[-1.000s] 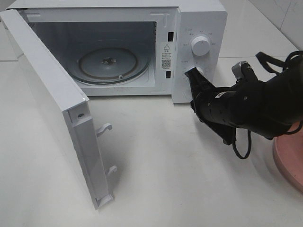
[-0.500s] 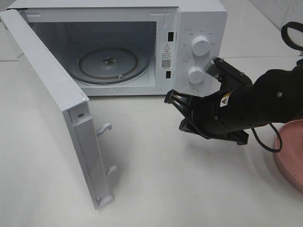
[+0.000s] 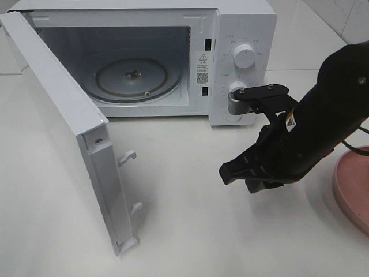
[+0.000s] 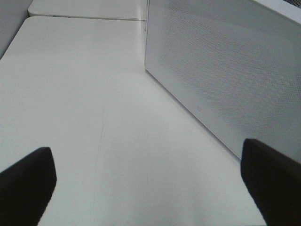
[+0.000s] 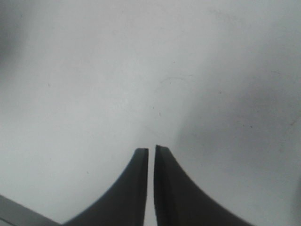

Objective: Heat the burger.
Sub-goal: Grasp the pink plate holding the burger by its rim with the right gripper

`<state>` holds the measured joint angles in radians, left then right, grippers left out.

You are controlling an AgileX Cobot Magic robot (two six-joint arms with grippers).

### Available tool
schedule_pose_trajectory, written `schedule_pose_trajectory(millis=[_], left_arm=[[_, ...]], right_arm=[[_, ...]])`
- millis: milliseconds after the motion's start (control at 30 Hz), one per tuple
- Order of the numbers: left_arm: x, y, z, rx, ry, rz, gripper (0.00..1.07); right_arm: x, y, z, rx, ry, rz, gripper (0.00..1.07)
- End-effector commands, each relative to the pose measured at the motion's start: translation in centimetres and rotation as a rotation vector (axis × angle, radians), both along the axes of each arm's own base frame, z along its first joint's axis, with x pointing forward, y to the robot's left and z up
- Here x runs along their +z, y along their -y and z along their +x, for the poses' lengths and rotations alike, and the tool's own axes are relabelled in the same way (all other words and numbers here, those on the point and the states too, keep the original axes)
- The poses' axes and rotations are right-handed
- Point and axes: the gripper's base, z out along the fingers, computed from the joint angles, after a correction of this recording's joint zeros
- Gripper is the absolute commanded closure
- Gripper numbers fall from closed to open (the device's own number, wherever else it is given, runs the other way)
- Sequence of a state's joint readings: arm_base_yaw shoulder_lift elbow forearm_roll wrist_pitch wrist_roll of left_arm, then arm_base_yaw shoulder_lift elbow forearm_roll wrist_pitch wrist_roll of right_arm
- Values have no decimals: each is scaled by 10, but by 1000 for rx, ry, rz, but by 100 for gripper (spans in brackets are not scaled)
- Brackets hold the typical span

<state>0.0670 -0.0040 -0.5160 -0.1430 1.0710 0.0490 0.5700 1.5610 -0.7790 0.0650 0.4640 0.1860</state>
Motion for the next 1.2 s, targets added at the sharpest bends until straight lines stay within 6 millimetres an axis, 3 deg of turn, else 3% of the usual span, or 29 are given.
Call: schedule_pose_trajectory(millis=[33,100,267,367,467,533,567,633,667,733,767,800,1033,1200], left_arm=[[0,0,-3,-4,19,0,7],[0,0,-3,-4,19,0,7],[0,0,-3,-4,19,0,7],[0,0,-3,-4,19,0,7],[0,0,-3,-4,19,0,7],[0,0,-3,-4,19,0,7],[0,0,-3,-4,19,0,7],[0,0,-3,-4,19,0,7],[0,0,-3,-4,19,0,7],[0,0,-3,-4,19,0,7],[0,0,-3,-4,19,0,7],[0,0,-3,-4,19,0,7],[0,0,-3,-4,19,0,7],[0,0,-3,-4,19,0,7]], right_arm=[[11,12,-3,100,-40,-74,97],[13,15,-3,97,-46,-82,97],[31,48,-6,53,-64,-154,92],[33,53,-6,46,-63,-167,90],[42,69,-7,6,-55,-197,82],[49,84,-7,-25,-44,-227,67],[49,84,-7,-25,-44,-227,67],[56,103,-7,-61,-17,-273,39],[56,103,-7,-61,-17,-273,39],[57,115,-5,-90,-7,-301,20],[57,115,-5,-90,-7,-301,20],[57,119,-3,-103,-3,-311,13],[56,123,4,-126,46,-288,13],[45,122,10,-132,5,-293,15]])
